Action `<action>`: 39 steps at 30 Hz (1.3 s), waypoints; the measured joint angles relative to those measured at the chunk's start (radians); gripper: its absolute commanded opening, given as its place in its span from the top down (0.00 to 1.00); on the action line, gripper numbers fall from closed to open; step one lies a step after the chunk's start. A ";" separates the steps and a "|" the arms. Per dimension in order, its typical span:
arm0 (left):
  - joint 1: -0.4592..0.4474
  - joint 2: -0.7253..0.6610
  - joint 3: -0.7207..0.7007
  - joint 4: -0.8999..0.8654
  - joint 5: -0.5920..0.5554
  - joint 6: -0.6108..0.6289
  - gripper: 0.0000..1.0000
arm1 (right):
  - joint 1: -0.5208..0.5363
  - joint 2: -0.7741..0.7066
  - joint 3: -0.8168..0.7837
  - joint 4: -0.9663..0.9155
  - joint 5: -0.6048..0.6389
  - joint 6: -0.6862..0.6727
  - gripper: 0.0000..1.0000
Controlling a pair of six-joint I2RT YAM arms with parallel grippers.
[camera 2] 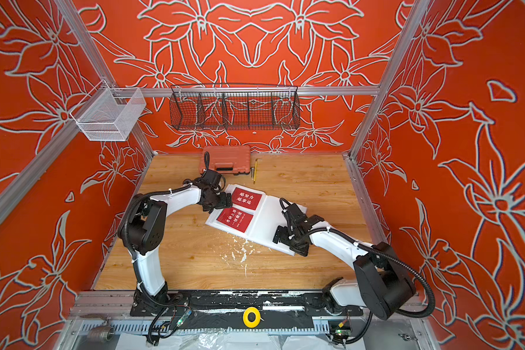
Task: Place the photos into the photo albums
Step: Close the photo album at the center of the board.
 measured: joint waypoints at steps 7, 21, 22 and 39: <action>0.000 0.000 0.000 0.000 0.000 0.000 0.08 | 0.000 -0.027 0.006 -0.018 0.000 0.000 0.02; 0.000 -0.008 -0.016 0.019 0.000 -0.002 0.08 | 0.002 -0.046 0.076 -0.106 -0.006 0.000 0.02; 0.000 -0.010 -0.020 0.024 0.000 -0.003 0.08 | 0.002 -0.046 0.083 -0.114 -0.007 0.000 0.02; -0.007 -0.026 -0.052 0.065 -0.014 -0.007 0.08 | 0.014 -0.042 0.199 -0.221 -0.010 -0.001 0.02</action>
